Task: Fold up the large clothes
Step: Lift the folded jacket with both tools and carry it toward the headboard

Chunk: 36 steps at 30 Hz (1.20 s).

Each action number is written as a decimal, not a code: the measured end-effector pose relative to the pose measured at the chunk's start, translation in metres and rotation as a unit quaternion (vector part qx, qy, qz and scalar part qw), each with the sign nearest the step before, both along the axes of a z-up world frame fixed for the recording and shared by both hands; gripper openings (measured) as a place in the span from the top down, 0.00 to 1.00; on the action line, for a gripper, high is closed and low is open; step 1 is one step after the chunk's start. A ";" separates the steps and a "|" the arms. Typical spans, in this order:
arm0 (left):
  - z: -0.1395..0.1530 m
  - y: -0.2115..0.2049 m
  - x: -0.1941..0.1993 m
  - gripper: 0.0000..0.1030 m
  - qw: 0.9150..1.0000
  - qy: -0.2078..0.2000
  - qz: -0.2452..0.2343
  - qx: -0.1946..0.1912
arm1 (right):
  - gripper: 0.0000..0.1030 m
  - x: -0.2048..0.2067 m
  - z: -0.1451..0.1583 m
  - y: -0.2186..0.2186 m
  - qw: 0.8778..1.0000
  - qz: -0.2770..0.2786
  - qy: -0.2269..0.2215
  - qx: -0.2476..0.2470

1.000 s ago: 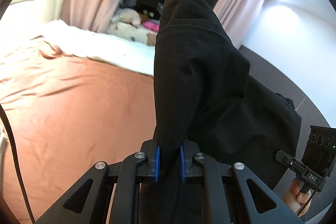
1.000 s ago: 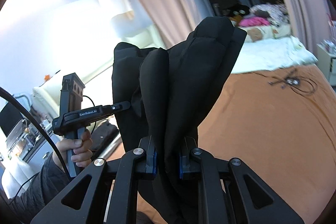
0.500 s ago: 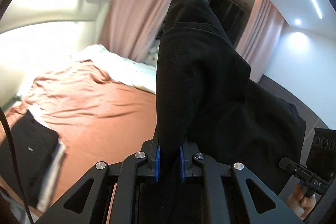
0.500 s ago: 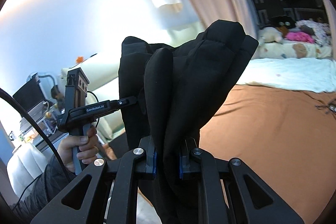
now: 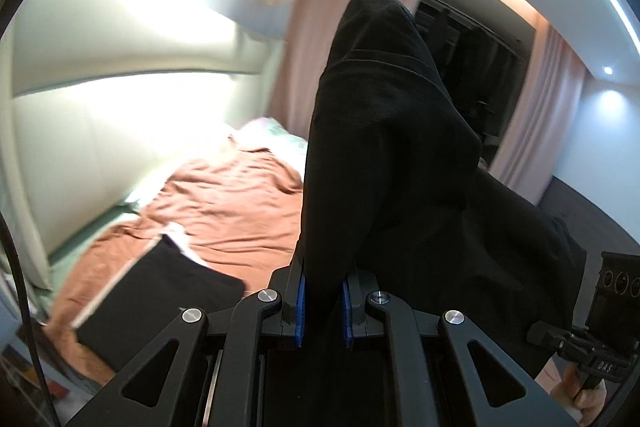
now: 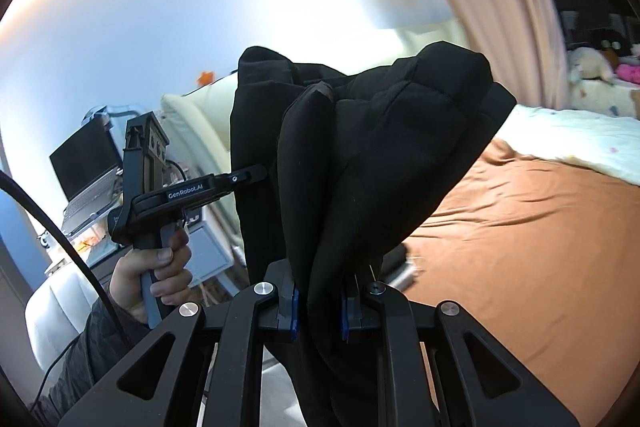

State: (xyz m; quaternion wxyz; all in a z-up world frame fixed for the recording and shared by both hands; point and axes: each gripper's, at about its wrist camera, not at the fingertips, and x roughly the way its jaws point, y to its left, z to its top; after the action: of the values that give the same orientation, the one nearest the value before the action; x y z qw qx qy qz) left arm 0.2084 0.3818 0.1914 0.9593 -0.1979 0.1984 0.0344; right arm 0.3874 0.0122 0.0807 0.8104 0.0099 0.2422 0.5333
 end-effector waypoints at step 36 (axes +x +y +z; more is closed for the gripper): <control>-0.123 0.198 0.095 0.88 0.976 0.141 0.151 0.068 | 0.90 0.201 -0.110 0.007 0.978 0.085 0.189 0.016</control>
State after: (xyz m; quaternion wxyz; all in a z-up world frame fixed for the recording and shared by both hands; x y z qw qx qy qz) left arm 0.3035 0.5799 0.0687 0.9166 -0.1526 0.2972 0.2198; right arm 0.5880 0.0194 -0.0291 0.7014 0.1030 0.3828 0.5924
